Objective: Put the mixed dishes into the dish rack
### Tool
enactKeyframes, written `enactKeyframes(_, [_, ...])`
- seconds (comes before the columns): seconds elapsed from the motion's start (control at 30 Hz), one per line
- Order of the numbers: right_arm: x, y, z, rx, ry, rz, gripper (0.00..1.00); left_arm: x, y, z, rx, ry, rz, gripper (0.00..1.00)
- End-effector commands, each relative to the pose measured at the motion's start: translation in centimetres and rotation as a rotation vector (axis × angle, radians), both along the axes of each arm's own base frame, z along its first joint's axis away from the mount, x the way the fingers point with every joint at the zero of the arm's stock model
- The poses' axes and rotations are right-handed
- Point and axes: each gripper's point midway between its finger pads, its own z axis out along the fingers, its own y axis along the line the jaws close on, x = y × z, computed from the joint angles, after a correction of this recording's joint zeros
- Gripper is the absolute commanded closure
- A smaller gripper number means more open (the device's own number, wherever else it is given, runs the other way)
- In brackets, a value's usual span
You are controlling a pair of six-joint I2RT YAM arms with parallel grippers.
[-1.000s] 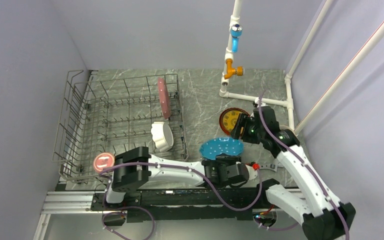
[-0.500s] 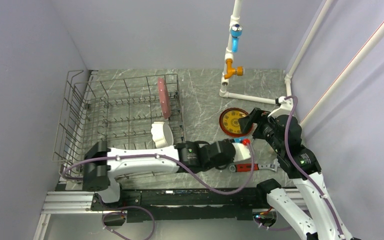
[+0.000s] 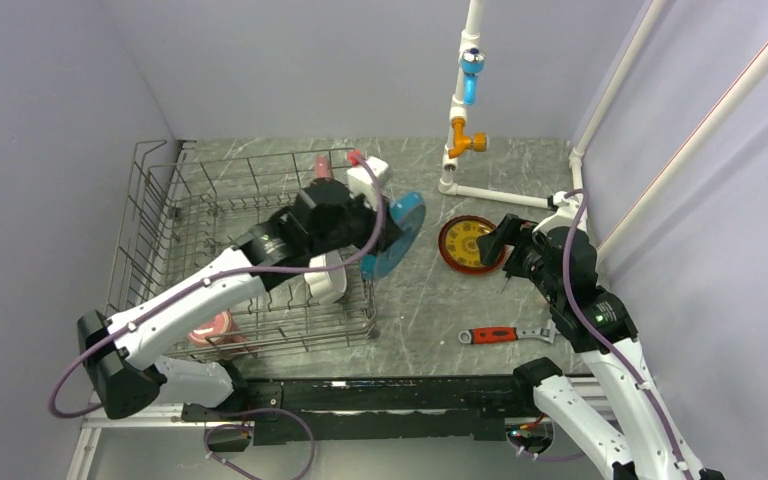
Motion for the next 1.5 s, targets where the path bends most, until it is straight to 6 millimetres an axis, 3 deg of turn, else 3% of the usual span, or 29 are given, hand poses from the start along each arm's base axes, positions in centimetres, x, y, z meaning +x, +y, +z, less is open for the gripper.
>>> enactKeyframes(0.0, [0.5,0.3,-0.2,0.006,-0.001,-0.002,0.10,1.4,2.7,8.4,-0.388,0.053,0.059,1.00])
enactKeyframes(0.13, [0.6,0.3,-0.7,0.003,0.009,-0.001,0.10,2.8,4.8,10.4,-0.547,0.110,0.030,1.00])
enactKeyframes(0.3, [0.7,0.3,-1.3,-0.004,0.029,-0.004,0.10,4.3,6.7,12.5,-0.625,0.111,0.039,1.00])
enactKeyframes(0.63, [1.0,0.7,-2.8,-0.005,0.068,0.008,0.10,7.9,17.0,16.0,-0.593,-0.061,0.407,1.00])
enactKeyframes(0.87, [1.4,1.3,-3.3,-0.002,0.092,0.024,0.10,9.6,22.1,16.0,-0.605,-0.086,0.565,1.00])
enactKeyframes(1.03, [1.7,1.6,-3.6,-0.001,0.119,0.033,0.10,11.0,24.1,15.4,-0.653,-0.059,0.617,1.00])
enactKeyframes(1.23, [2.1,2.5,-5.1,0.021,0.198,0.045,0.10,12.9,24.9,13.8,-0.676,-0.009,0.619,1.00])
enactKeyframes(1.47, [2.5,3.0,-5.3,0.046,0.249,0.035,0.10,14.6,26.2,10.7,-0.649,0.029,0.714,1.00])
